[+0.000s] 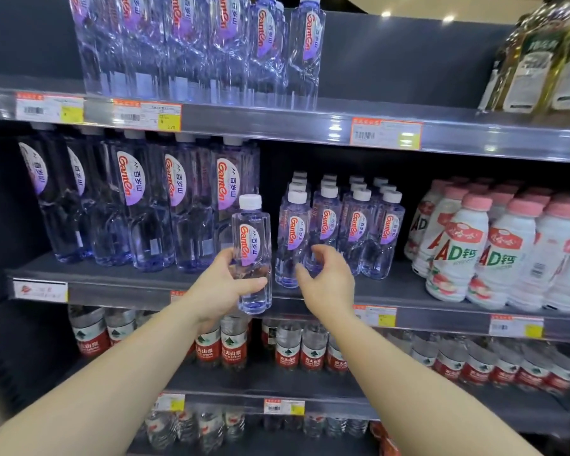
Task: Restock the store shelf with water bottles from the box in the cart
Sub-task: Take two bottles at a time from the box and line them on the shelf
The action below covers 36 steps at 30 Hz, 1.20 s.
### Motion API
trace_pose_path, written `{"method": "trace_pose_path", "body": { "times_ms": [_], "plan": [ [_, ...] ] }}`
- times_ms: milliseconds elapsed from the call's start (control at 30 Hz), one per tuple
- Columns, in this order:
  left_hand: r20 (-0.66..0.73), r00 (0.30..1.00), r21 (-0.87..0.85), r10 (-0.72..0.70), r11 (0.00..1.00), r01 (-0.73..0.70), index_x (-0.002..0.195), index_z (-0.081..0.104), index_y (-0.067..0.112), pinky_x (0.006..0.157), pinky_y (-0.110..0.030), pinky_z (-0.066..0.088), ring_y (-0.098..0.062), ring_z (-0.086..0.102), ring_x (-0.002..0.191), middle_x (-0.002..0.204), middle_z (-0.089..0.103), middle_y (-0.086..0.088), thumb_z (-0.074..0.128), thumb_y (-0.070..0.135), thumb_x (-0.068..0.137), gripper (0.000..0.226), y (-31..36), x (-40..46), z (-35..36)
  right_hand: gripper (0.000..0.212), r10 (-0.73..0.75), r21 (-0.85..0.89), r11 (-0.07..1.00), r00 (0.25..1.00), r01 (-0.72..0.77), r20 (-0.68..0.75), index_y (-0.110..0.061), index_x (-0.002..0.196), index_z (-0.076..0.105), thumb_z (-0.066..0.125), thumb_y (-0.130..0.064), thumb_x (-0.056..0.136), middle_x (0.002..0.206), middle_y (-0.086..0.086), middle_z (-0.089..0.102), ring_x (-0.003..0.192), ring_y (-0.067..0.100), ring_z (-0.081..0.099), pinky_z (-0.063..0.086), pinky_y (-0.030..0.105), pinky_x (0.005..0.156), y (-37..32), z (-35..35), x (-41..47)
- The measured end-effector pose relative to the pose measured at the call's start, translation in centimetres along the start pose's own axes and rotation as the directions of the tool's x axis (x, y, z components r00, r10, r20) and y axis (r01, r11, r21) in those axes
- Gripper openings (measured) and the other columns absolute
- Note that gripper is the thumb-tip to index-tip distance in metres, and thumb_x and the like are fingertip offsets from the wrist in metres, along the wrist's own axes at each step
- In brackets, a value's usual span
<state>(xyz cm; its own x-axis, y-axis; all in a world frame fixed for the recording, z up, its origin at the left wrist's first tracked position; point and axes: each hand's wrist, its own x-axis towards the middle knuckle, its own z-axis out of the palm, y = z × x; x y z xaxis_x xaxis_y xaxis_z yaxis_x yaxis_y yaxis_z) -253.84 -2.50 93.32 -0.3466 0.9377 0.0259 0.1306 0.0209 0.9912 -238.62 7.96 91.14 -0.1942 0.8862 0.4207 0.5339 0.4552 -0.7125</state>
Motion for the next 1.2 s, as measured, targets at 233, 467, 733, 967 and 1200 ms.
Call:
{"method": "trace_pose_path", "body": {
  "times_ms": [233,467,733,967,1200],
  "plan": [
    [0.081,0.996,0.003,0.035,0.999,-0.035,0.122,0.052,0.026,0.074,-0.037,0.06,-0.015,0.074,0.09,0.103,0.076,0.001,0.071,0.001,0.084,0.049,0.1,1.2,3.0,0.061,-0.08,0.252,0.968,0.933,-0.012,0.35,-0.03,0.131,0.048,0.076,-0.034,0.077,0.111,-0.015,0.061,0.092,0.003,0.061,0.049,0.025,0.083,-0.3,-0.9,-3.4],
    [0.143,0.986,0.021,0.081,0.996,-0.084,0.126,0.054,0.029,0.092,-0.044,0.054,-0.019,0.068,0.107,0.115,0.071,0.002,0.077,0.021,0.082,0.05,1.5,1.7,5.4,0.049,-0.022,0.209,0.978,0.975,-0.025,0.22,-0.028,0.118,0.059,0.074,-0.045,0.075,0.102,-0.011,0.068,0.092,0.009,0.064,0.055,0.035,0.083,1.2,-3.2,-2.3],
    [-0.186,0.972,0.256,0.141,0.962,-0.091,0.125,0.058,0.017,0.081,-0.025,0.044,-0.016,0.061,0.103,0.115,0.065,0.001,0.073,0.035,0.085,0.047,1.2,2.6,4.4,0.045,0.092,0.051,0.994,0.991,-0.097,0.1,-0.019,0.118,0.057,0.07,-0.043,0.082,0.101,-0.008,0.062,0.094,0.02,0.061,0.053,0.042,0.083,2.7,-6.6,1.2],
    [-0.184,0.972,0.386,0.143,0.921,-0.063,0.143,0.042,0.011,0.107,-0.039,0.042,-0.024,0.052,0.128,0.142,0.052,-0.008,0.077,0.03,0.081,0.074,0.0,3.9,5.4,0.063,0.153,-0.083,0.987,0.975,-0.141,0.159,-0.025,0.137,0.046,0.07,-0.045,0.083,0.134,-0.005,0.058,0.118,0.021,0.057,0.047,0.033,0.085,3.6,-4.1,2.3],
    [-0.2,0.974,0.448,0.104,0.894,-0.004,0.153,0.023,0.01,0.112,-0.042,0.038,-0.028,0.041,0.139,0.155,0.037,-0.011,0.078,0.036,0.079,0.097,-0.6,5.6,5.5,0.078,0.181,-0.164,0.974,0.971,-0.154,0.159,-0.025,0.146,0.035,0.069,-0.051,0.081,0.141,-0.002,0.053,0.123,0.022,0.054,0.048,0.036,0.09,3.8,-2.7,2.8]
  ]
}}
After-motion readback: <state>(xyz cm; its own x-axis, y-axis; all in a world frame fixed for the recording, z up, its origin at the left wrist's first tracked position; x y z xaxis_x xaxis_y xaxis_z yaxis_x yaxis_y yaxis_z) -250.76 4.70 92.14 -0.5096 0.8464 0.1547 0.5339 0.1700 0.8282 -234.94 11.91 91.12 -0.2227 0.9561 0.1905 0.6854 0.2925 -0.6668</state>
